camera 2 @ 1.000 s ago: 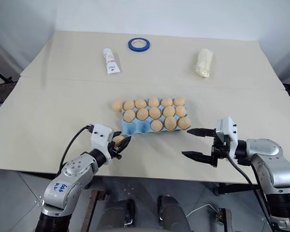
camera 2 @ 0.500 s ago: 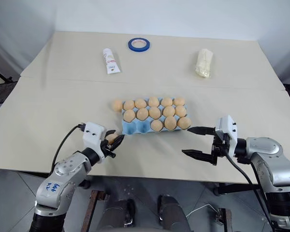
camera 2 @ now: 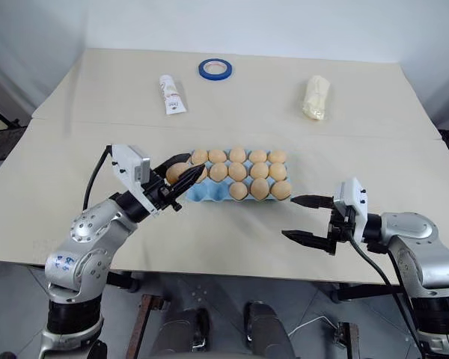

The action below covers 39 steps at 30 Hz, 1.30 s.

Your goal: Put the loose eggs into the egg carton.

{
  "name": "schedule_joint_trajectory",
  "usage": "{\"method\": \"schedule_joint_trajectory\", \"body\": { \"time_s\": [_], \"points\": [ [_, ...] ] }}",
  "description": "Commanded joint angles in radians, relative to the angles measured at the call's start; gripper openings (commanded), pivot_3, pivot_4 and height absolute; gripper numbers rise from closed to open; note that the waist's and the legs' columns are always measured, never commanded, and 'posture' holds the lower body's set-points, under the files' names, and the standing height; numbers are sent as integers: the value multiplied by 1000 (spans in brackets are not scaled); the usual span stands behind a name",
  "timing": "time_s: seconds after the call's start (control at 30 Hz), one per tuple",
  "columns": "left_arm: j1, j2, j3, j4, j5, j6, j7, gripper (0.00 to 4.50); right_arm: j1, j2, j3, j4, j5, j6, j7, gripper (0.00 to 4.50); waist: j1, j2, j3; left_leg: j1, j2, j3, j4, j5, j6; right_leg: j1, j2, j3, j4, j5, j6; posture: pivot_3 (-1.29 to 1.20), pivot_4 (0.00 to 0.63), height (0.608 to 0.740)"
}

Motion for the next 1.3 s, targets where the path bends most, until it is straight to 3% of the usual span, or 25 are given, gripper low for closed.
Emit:
{"method": "schedule_joint_trajectory", "body": {
  "time_s": [0.03,0.3,0.8,1.1,1.3],
  "points": [
    [-65,-13,-40,98,4,-107,-77,1744,16,9,-35,-33,6,-22,-19,4500,0,0,0,0,0,0,1,0,0,0,0,0,0,0,0,0,150,740],
    [-154,-3,-125,354,76,-211,-177,1744,41,25,-33,-59,8,-38,-49,4500,-2,0,0,0,0,2,1,0,0,0,0,2,1,1,1,0,150,740],
    [-205,-37,-137,480,85,-270,-254,1744,78,21,-60,-89,11,-32,-74,4500,-2,0,0,0,0,2,1,0,0,-1,0,2,1,1,1,0,150,740],
    [-234,-47,-133,585,106,-339,-282,4486,76,18,-58,-91,8,-29,-77,4500,-1,0,0,0,0,2,1,0,0,-1,0,2,1,1,1,0,150,740],
    [-240,-31,-123,561,106,-336,-293,4486,72,13,-59,-90,7,-28,-75,4500,-1,0,0,0,0,2,1,0,0,-1,0,2,1,1,1,0,150,740]
  ]
}}
